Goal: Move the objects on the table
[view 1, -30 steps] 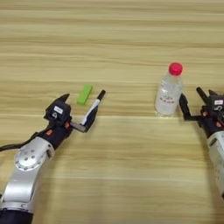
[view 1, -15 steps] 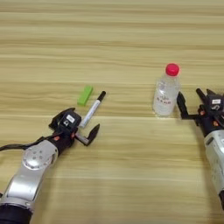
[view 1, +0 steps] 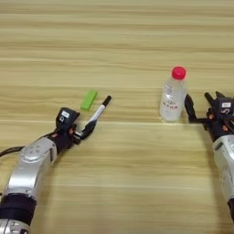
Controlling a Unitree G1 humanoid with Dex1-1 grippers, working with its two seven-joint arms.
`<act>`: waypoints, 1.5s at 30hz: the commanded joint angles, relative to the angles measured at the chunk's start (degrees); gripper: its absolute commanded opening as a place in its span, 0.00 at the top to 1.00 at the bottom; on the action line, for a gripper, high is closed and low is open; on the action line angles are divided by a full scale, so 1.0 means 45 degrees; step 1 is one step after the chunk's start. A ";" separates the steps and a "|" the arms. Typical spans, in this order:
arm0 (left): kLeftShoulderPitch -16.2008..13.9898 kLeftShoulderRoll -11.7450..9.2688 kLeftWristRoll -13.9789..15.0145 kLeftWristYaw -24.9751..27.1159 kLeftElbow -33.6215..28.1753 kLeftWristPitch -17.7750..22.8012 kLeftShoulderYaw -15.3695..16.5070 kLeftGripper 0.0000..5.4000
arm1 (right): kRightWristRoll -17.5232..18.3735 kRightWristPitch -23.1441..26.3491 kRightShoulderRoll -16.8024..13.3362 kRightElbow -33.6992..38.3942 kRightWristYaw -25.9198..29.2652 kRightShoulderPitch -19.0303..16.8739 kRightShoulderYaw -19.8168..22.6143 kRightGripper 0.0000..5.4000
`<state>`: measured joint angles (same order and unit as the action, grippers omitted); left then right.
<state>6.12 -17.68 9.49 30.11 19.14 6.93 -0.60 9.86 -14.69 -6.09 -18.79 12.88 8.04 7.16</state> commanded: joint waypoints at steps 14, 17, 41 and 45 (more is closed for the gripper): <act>-0.0835 0.0151 -0.0333 0.0076 0.1356 0.0389 -0.0326 0.73 | 0.0104 0.0065 0.0114 0.0030 -0.0127 0.0149 0.0104 0.00; -0.0812 0.0143 -0.0320 0.0107 0.1395 0.0328 -0.0316 0.78 | 0.0108 0.0084 0.0133 0.0031 -0.0141 0.0161 0.0116 0.00; -0.0784 0.0954 -0.0655 0.0659 -0.1253 0.1294 -0.2807 0.87 | 0.0034 0.0057 0.0309 -0.0030 -0.0376 0.0340 0.0017 0.00; -0.0777 0.1009 -0.0635 0.0692 -0.1161 0.1317 -0.2942 0.87 | 0.0018 0.0057 0.0321 -0.0013 -0.0393 0.0336 0.0015 0.00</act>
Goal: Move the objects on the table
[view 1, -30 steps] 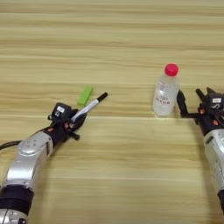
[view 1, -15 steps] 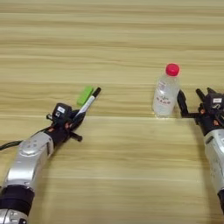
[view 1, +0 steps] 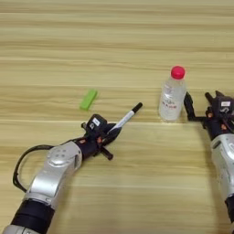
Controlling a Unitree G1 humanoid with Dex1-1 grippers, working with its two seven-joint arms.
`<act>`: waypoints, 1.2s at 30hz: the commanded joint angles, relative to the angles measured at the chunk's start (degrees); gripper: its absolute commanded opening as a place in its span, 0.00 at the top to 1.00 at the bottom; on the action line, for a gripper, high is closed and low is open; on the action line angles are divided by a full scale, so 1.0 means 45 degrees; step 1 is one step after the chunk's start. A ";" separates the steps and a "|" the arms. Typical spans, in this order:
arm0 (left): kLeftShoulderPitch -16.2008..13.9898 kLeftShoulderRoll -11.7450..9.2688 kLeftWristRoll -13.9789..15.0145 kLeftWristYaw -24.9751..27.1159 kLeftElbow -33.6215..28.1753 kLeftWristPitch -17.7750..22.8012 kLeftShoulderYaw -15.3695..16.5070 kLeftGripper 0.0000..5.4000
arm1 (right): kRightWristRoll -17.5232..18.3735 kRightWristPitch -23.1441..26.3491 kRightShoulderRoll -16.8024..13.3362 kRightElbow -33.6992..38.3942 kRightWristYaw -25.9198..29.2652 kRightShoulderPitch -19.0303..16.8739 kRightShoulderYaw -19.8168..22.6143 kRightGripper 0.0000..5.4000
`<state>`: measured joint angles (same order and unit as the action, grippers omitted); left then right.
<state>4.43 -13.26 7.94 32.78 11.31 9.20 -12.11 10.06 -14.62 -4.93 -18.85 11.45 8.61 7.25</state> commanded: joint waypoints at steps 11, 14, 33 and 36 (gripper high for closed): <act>-0.0360 0.0021 -0.0665 -0.0380 0.0564 0.0512 -0.0342 0.72 | -0.0037 0.0020 0.0048 0.0022 -0.0080 0.0186 0.0003 0.00; -0.0275 0.0090 -0.0504 -0.0440 0.0568 0.0243 -0.0116 0.66 | -0.0033 0.0012 0.0030 0.0006 -0.0066 0.0180 0.0013 0.00; -0.0064 0.0710 0.1198 -0.0180 -0.1022 0.0056 0.1416 0.30 | -0.0126 0.0070 -0.0022 -0.0188 0.0044 0.0203 -0.0050 0.00; -0.0106 0.0716 0.1359 -0.0074 -0.1192 0.0235 0.1422 0.23 | -0.0134 0.0068 -0.0019 -0.0202 0.0046 0.0207 -0.0052 0.00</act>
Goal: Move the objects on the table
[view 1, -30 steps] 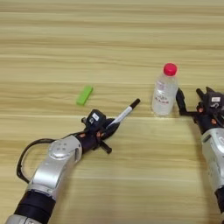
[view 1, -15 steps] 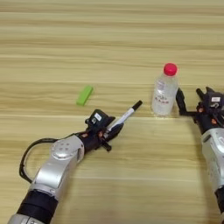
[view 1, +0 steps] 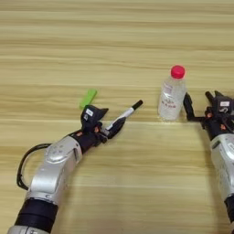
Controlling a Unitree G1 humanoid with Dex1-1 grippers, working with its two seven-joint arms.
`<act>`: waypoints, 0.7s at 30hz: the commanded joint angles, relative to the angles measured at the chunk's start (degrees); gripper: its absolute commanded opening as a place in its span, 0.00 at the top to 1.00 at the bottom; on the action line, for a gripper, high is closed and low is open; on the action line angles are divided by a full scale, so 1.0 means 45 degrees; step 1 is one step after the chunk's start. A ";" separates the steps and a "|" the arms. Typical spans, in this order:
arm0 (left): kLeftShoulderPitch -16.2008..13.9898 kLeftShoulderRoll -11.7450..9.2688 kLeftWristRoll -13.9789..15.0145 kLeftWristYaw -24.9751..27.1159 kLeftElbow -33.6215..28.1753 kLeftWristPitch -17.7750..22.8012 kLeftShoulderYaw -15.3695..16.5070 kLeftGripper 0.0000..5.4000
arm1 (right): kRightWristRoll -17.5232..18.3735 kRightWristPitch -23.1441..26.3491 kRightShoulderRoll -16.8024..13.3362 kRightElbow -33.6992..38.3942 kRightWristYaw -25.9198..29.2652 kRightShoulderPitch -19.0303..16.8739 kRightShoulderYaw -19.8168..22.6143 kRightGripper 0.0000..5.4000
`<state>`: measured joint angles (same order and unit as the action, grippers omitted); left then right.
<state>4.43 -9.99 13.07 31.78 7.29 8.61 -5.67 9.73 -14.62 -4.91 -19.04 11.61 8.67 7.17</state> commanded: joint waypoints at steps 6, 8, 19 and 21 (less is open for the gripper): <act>0.0008 -0.0022 0.0296 0.0113 -0.0142 0.0429 0.0168 0.11 | -0.0077 0.0041 -0.0003 -0.0193 0.0001 0.0211 -0.0046 0.00; 0.0173 0.0029 0.0356 -0.0016 0.0024 0.0280 0.0414 0.08 | -0.0080 0.0042 0.0001 -0.0192 0.0000 0.0211 -0.0055 0.00; 0.2105 0.0190 -0.0111 -0.2241 0.2972 -0.3002 0.2480 0.00 | -0.0108 0.0029 0.0009 -0.0256 0.0022 0.0231 -0.0106 0.00; 0.2380 0.0114 -0.0254 -0.2483 0.3503 -0.3467 0.2661 0.00 | -0.0109 0.0023 0.0010 -0.0265 0.0028 0.0234 -0.0112 0.00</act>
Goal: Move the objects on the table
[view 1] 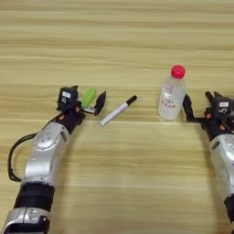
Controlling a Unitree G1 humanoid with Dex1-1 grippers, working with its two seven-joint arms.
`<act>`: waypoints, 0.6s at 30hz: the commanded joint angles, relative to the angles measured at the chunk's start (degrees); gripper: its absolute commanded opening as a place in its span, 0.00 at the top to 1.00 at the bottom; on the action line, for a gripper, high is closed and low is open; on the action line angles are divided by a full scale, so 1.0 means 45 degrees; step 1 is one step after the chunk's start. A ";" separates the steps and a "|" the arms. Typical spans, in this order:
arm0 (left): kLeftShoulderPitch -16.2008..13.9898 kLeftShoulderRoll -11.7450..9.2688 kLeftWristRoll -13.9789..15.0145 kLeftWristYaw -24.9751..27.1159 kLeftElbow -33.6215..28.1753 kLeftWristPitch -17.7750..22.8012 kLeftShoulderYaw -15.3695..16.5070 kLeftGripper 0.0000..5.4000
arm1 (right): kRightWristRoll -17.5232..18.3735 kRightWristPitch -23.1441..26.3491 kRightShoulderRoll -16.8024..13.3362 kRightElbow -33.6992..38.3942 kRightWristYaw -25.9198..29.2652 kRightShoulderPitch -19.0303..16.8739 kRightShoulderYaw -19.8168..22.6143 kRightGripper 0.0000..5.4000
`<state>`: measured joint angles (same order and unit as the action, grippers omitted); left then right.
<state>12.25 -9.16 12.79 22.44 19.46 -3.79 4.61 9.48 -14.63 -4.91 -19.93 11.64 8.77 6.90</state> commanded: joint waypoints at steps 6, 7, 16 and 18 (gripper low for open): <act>0.1565 -0.0561 -0.1452 -0.1370 0.3440 -0.2280 0.0372 0.00 | -0.0060 0.0017 0.0024 -0.0044 0.0012 0.0197 -0.0065 0.00; 0.1673 -0.0602 -0.1594 -0.1414 0.3778 -0.2421 0.0326 0.00 | -0.0060 0.0021 0.0024 -0.0031 0.0011 0.0190 -0.0067 0.00; 0.2323 -0.0676 -0.2320 -0.1157 0.5985 -0.2971 -0.0165 0.00 | -0.0066 0.0042 0.0044 0.0025 -0.0003 0.0165 -0.0098 0.00; 0.2394 -0.0666 -0.2344 -0.1123 0.6199 -0.3111 -0.0216 0.00 | -0.0067 0.0045 0.0046 0.0044 -0.0007 0.0153 -0.0104 0.00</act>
<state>21.71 -11.90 2.82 17.01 46.06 -16.77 4.08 9.40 -14.62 -4.90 -20.06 11.64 8.78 6.69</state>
